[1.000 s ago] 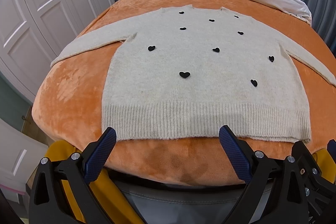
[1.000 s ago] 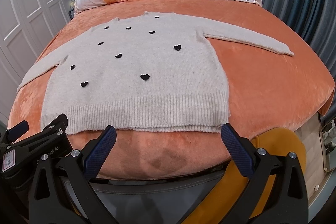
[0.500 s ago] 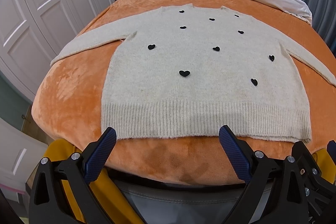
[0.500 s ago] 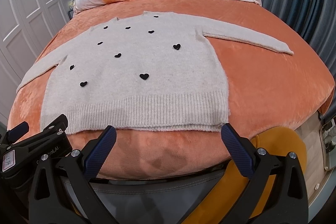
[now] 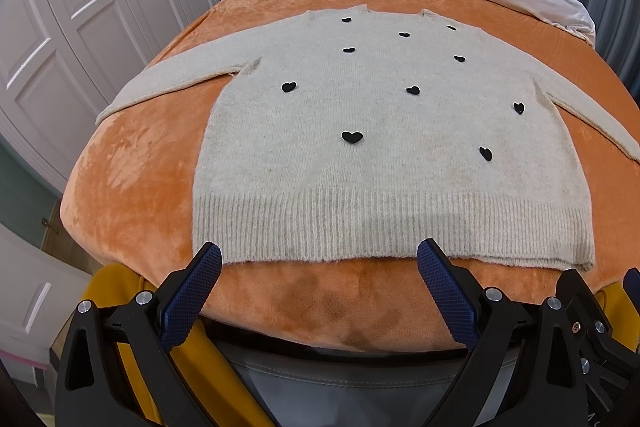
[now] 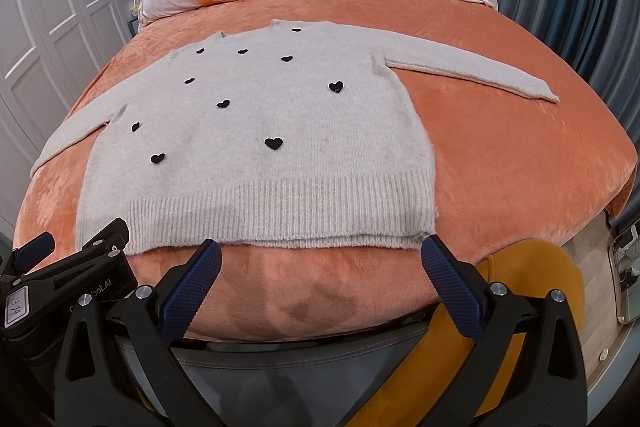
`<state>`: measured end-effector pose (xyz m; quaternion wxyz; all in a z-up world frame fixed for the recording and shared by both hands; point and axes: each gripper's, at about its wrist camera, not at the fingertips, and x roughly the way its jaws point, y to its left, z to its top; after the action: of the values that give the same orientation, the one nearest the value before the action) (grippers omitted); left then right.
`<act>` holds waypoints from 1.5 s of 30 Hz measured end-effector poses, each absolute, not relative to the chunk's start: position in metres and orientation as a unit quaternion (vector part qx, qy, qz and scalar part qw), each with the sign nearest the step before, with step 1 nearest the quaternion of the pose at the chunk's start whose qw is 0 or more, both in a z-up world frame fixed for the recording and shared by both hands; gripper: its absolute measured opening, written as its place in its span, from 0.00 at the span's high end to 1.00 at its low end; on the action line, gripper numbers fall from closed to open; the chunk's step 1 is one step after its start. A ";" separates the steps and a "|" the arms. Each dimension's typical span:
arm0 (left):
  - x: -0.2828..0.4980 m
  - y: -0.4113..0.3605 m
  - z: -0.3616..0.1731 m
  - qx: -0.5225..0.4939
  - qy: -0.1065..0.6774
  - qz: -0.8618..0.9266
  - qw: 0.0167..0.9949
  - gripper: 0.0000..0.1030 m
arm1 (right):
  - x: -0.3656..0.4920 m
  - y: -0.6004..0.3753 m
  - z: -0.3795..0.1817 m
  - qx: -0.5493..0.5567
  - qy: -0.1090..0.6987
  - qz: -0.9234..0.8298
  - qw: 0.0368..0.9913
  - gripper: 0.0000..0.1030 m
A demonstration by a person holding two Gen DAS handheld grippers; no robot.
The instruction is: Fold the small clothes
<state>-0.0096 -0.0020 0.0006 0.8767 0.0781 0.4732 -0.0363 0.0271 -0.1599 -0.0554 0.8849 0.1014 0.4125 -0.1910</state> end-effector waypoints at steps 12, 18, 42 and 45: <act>-0.011 -0.001 -0.004 0.083 0.471 -0.036 0.877 0.07 | 0.027 -0.160 -0.057 0.102 0.415 -0.188 0.884 0.05; -0.003 -0.002 -0.005 0.085 0.476 -0.037 0.875 0.06 | 0.034 -0.166 -0.060 0.098 0.419 -0.183 0.884 0.05; 0.092 -0.031 -0.041 0.075 0.505 -0.036 0.859 0.07 | 0.077 -0.497 -0.090 0.304 0.341 -0.334 0.825 0.05; 0.108 -0.038 -0.050 0.088 0.527 -0.040 0.844 0.06 | 0.082 -0.560 -0.106 0.363 0.309 -0.352 0.805 0.05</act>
<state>0.1079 -0.0376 -0.0504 0.8444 0.0881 0.5269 -0.0402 0.0818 -0.5601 -0.1055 0.8055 0.3629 0.3092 -0.3519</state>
